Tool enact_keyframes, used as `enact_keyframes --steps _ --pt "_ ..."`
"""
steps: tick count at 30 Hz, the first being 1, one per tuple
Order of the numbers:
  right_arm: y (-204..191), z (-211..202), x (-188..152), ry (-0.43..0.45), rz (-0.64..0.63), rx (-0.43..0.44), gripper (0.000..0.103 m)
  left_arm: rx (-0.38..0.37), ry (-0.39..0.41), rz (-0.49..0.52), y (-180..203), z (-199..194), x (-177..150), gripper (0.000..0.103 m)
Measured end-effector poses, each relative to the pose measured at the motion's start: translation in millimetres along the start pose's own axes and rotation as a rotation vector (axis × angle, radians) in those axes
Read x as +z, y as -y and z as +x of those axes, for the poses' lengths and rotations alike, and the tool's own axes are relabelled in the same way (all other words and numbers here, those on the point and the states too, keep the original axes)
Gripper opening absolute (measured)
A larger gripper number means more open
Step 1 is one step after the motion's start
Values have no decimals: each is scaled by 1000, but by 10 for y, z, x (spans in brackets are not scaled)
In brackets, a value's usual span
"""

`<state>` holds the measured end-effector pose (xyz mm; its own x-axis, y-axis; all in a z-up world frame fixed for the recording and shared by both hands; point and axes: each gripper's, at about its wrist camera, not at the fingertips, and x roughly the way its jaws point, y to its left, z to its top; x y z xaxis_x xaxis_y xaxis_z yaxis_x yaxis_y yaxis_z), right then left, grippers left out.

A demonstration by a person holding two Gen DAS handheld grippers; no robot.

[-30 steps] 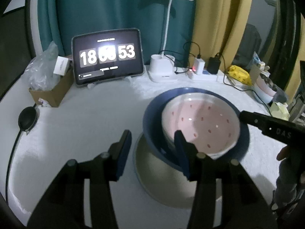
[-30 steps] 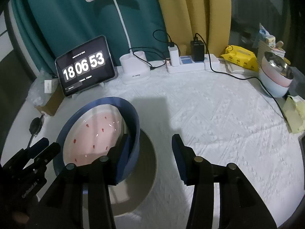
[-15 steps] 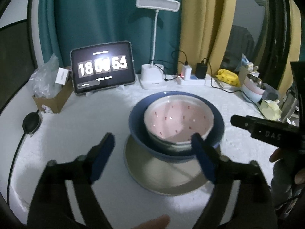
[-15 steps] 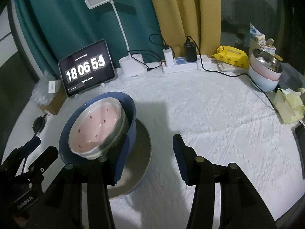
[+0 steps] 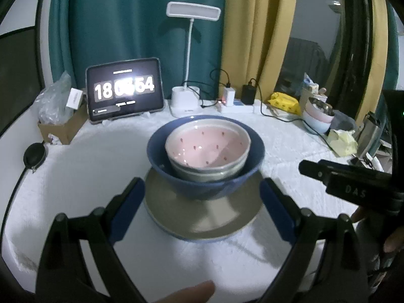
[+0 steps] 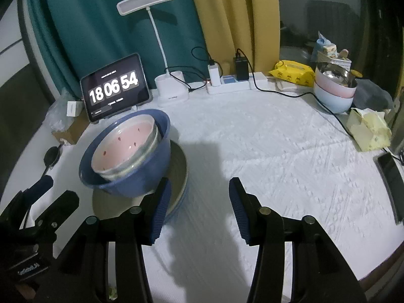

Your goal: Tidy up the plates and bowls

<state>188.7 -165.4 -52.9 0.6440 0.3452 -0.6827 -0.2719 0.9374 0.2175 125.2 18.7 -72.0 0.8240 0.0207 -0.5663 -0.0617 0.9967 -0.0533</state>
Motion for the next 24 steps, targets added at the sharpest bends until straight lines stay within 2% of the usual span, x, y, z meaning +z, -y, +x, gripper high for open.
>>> enact_keyframes --steps 10,24 --pt "99 -258 -228 56 -18 -49 51 3 71 23 170 -239 -112 93" --pt "222 -753 -346 175 -32 -99 52 -2 191 66 385 -672 -125 93"
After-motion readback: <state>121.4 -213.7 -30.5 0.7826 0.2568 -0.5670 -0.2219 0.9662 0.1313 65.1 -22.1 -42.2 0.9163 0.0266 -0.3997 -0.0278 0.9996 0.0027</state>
